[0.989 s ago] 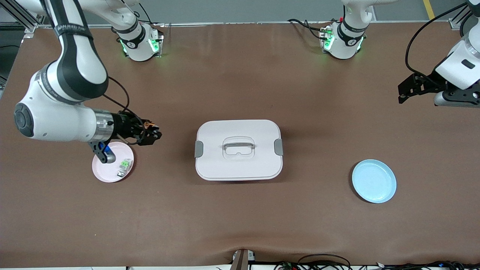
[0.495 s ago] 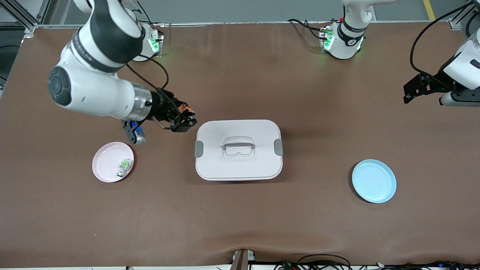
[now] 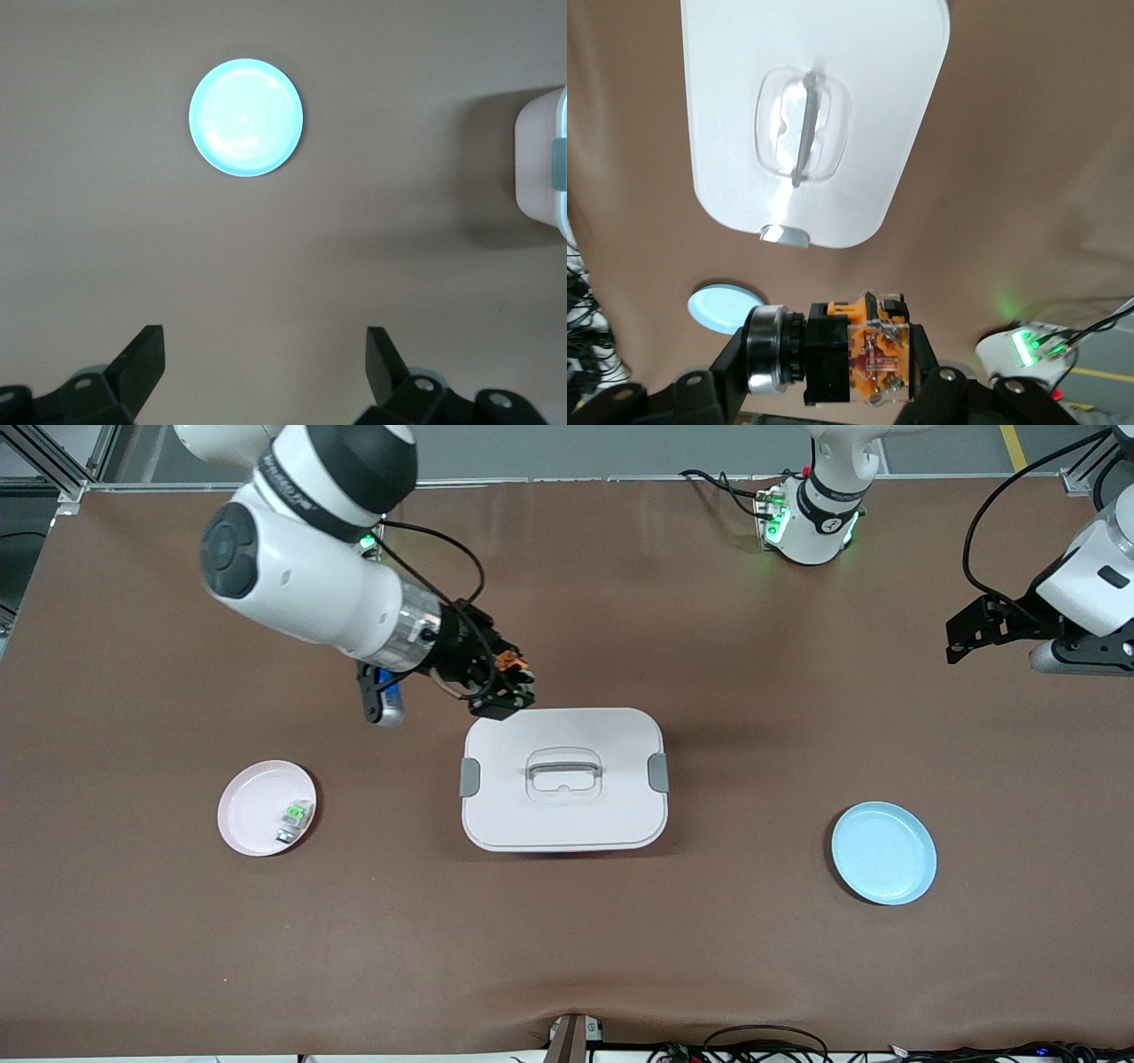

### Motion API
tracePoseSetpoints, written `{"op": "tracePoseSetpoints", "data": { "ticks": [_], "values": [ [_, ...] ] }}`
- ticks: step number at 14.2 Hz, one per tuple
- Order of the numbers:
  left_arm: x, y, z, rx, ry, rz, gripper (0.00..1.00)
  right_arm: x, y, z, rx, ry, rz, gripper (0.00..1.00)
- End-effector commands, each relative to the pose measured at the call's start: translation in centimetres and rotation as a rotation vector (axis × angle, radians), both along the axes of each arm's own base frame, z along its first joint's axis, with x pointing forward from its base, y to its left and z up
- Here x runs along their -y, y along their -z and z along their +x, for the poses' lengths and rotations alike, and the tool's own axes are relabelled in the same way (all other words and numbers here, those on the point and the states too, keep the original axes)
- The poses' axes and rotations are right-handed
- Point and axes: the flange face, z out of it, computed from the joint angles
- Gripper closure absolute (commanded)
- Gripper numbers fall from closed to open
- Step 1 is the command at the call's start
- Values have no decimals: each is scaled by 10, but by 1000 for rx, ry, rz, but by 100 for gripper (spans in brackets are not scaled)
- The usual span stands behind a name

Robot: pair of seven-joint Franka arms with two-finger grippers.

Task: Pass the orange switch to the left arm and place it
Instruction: 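Carry the switch over the box with the right gripper while the left gripper approaches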

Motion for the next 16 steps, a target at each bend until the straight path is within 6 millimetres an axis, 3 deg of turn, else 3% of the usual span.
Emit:
{"op": "tracePoseSetpoints", "data": {
  "ticks": [1, 3, 7, 11, 16],
  "values": [
    [15, -4, -11, -47, 21, -102, 0, -38, 1, 11, -22, 78, 30, 100],
    [23, 0, -15, -94, 19, -176, 0, -60, 8, 13, -29, 90, 31, 100],
    [54, 3, -15, -118, 48, -297, 0, -85, 15, 13, -41, 172, 51, 100],
    [79, 21, 0, -156, 55, -496, 0, -109, 17, 5, -55, 223, 74, 100],
    [122, 41, 23, -109, 48, -622, 0, -125, 14, -5, -80, 252, 91, 100]
  ]
}}
